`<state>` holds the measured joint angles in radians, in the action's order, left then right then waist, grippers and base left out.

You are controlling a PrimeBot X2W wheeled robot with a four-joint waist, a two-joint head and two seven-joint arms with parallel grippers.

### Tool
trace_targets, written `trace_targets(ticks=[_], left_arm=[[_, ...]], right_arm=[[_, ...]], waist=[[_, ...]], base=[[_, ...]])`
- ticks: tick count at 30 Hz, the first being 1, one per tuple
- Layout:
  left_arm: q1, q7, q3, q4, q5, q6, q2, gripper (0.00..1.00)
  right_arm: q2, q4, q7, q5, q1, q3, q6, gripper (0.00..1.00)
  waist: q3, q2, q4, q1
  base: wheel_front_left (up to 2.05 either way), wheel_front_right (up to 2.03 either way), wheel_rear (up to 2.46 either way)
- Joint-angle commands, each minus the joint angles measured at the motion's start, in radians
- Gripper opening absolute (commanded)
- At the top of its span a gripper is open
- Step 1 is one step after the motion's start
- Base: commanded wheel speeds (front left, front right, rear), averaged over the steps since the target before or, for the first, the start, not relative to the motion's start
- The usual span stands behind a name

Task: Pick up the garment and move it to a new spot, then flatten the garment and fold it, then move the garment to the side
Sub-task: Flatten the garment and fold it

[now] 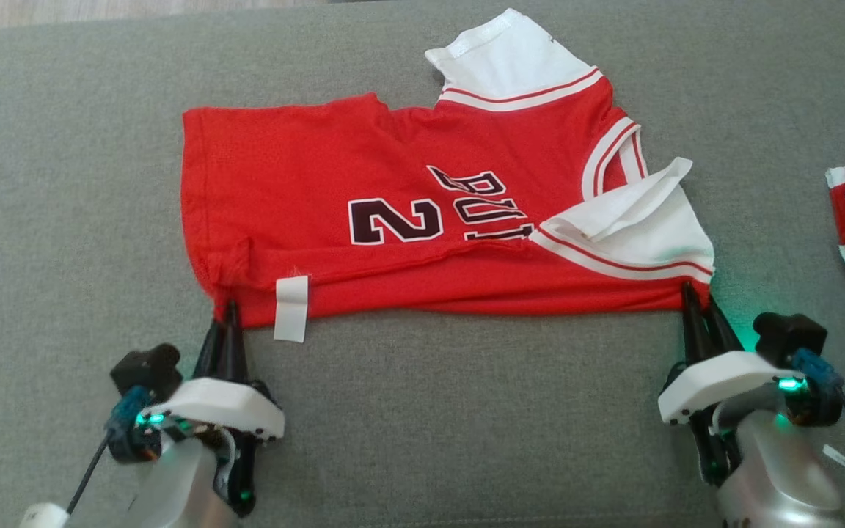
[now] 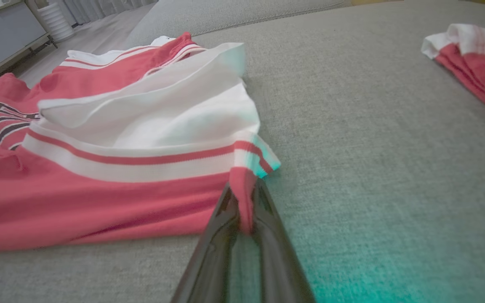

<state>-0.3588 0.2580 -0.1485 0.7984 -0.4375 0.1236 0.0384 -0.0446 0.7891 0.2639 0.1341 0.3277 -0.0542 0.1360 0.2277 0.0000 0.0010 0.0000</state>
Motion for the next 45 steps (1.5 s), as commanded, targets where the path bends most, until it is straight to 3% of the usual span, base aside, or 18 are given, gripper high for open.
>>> trace_targets(ticks=[1,5,14,19,26,27,28,34,38,45], left_arm=[[-0.027,0.004,0.009,-0.014,-0.015,0.006,0.012,0.0],[-0.025,0.004,0.008,-0.05,-0.02,0.007,0.012,0.0],[0.023,0.004,0.099,-0.178,0.023,0.007,0.025,0.0],[0.125,0.004,0.131,-0.157,0.046,0.007,0.025,0.0],[0.25,0.004,0.163,-0.126,0.051,0.007,0.015,0.0],[0.256,0.004,0.168,-0.124,0.053,0.007,0.014,0.44],[0.257,0.004,0.173,-0.121,0.059,0.007,0.014,1.0],[0.132,0.004,0.162,-0.131,0.121,0.007,0.033,1.0],[-0.027,-0.014,0.084,-0.06,0.104,0.007,0.109,1.0],[-0.267,-0.202,-0.115,0.04,-0.025,0.007,0.255,1.0]], right_arm=[[-0.006,-0.014,-0.002,0.011,0.027,0.027,-0.005,0.0],[-0.006,-0.039,-0.002,0.048,0.03,0.028,-0.005,0.0],[-0.021,-0.043,-0.002,0.096,0.065,0.023,-0.005,0.0],[-0.047,-0.02,-0.002,0.148,0.023,0.069,-0.005,0.0],[-0.078,-0.032,-0.019,0.222,-0.105,0.145,-0.005,0.0],[-0.081,-0.036,-0.022,0.23,-0.114,0.154,-0.005,0.43],[-0.086,-0.04,-0.025,0.234,-0.118,0.165,-0.005,1.0],[-0.112,-0.08,-0.018,0.198,-0.052,0.183,-0.005,1.0],[-0.114,-0.101,-0.017,0.157,0.036,0.206,-0.005,1.0],[-0.104,-0.094,-0.027,0.138,0.194,0.273,-0.005,1.0]], waist=[[0.001,0.0,0.003,0.0],[-0.018,0.0,0.009,0.0],[-0.138,0.0,0.019,0.0],[-0.218,0.0,0.012,0.0],[-0.239,0.0,0.003,0.0],[-0.237,0.0,0.002,0.0],[-0.233,0.0,0.001,0.0],[-0.17,0.0,0.013,0.0],[-0.115,0.0,0.014,0.0],[-0.029,0.0,0.01,0.0]], base=[[0.0,0.0,0.0],[0.0,0.0,0.0],[0.0,0.0,0.0],[0.0,0.0,0.0],[0.0,0.0,0.0],[0.0,0.0,0.0],[0.0,0.0,0.0],[0.0,0.0,0.0],[0.0,0.0,0.0],[0.0,0.0,0.0]])
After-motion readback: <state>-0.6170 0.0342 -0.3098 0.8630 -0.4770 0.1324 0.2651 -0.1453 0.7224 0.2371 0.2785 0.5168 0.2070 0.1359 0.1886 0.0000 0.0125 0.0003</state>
